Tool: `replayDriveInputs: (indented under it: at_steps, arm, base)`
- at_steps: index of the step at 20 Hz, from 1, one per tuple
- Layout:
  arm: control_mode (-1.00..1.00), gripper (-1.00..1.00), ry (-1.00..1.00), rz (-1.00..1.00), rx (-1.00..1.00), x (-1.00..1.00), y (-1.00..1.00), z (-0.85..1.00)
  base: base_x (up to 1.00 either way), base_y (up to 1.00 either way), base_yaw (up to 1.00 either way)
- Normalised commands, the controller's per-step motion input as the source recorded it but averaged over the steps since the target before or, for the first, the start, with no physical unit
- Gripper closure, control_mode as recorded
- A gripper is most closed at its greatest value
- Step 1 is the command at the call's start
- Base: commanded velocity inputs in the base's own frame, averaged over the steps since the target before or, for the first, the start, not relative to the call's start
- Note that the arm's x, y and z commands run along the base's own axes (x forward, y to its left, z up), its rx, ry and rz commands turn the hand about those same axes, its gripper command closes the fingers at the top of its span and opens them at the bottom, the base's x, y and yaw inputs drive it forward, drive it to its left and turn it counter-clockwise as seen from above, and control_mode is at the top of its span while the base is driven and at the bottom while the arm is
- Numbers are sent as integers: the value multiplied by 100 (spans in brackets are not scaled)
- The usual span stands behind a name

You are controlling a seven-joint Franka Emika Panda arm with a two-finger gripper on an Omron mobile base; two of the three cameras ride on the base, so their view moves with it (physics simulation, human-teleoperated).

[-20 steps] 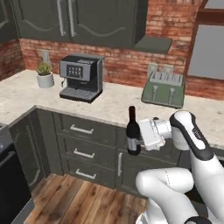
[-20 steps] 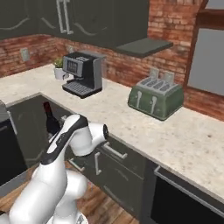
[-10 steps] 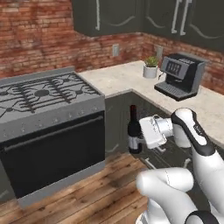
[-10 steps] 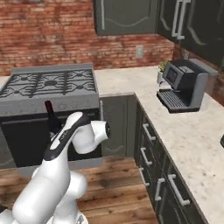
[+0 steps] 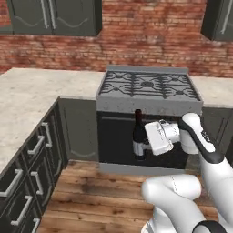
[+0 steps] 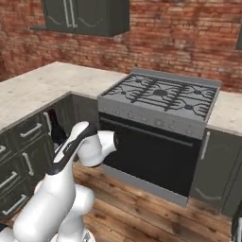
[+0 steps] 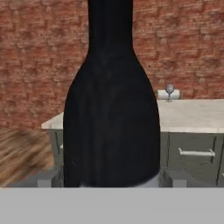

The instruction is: There is a wine glass and glass cup on the dining counter. Place the wine bottle next to the wine glass and the juice bottle next to the glass cup.

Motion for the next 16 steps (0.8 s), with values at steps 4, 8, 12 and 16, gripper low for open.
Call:
replayDriveInputs:
  at_steps: [4, 8, 12, 16]
  arm:
    - [100, 100, 0, 0, 0, 0, 0, 0]
    - [100, 100, 0, 0, 0, 0, 0, 0]
    - [100, 100, 0, 0, 0, 0, 0, 0]
    - [100, 100, 0, 0, 0, 0, 0, 0]
  base:
    - [-2, 0, 100]
    - [-2, 0, 100]
    - [-2, 0, 100]
    - [-3, 3, 100]
